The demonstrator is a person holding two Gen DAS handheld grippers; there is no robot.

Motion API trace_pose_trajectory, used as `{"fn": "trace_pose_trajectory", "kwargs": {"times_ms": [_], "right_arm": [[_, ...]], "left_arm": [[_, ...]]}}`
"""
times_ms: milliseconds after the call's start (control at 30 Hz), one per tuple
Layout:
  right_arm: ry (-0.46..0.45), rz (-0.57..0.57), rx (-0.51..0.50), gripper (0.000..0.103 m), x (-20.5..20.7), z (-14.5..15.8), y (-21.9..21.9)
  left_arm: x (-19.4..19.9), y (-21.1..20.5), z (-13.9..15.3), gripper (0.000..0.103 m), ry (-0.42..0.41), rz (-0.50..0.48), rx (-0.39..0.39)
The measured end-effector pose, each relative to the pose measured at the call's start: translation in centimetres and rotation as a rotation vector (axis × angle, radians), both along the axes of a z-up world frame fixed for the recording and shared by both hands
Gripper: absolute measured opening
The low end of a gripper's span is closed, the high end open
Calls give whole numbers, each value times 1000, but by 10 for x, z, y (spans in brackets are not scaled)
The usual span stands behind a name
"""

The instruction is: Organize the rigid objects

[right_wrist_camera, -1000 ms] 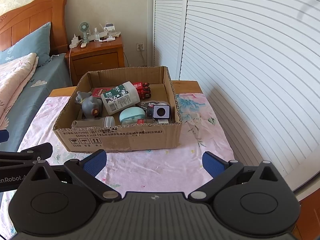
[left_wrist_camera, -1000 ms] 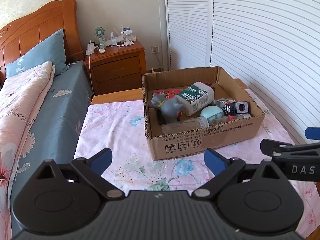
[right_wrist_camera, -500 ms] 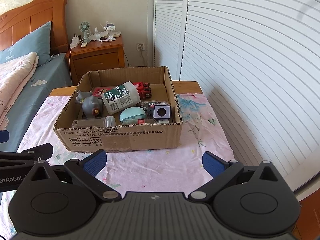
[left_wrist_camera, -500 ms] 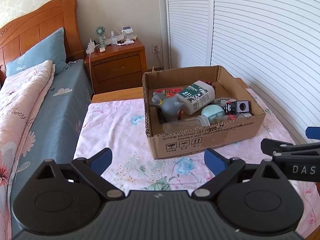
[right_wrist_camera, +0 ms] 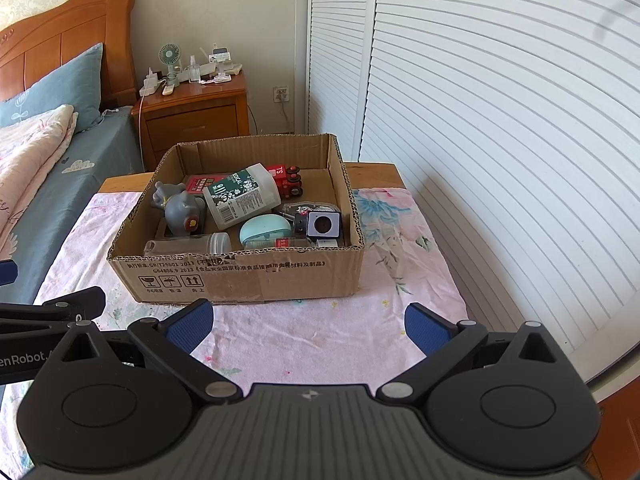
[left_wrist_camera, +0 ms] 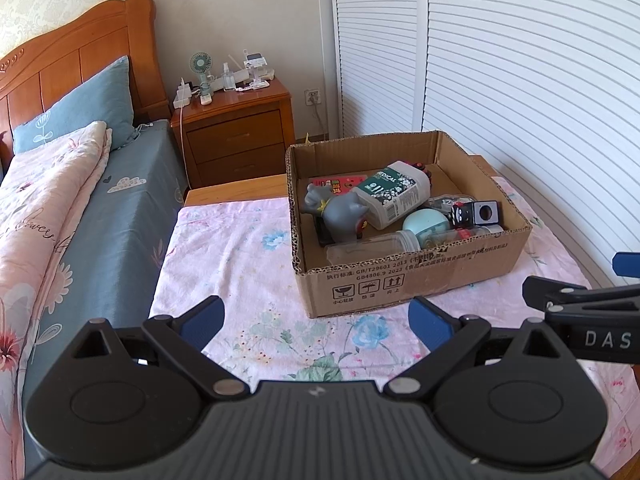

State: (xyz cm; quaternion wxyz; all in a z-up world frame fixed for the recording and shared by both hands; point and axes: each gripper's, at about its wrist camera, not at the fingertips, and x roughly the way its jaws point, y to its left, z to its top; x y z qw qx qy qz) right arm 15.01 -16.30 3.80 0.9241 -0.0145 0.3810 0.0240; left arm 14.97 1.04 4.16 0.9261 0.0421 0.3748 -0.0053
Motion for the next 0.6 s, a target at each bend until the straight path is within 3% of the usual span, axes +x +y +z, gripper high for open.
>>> {"fn": "trace_pose_trajectory", "kwargs": {"times_ms": [600], "right_arm": [[-9,7,12,103,-5,5,-1]], "left_arm": [[-9,-1,6,98,-9,12,11]]}}
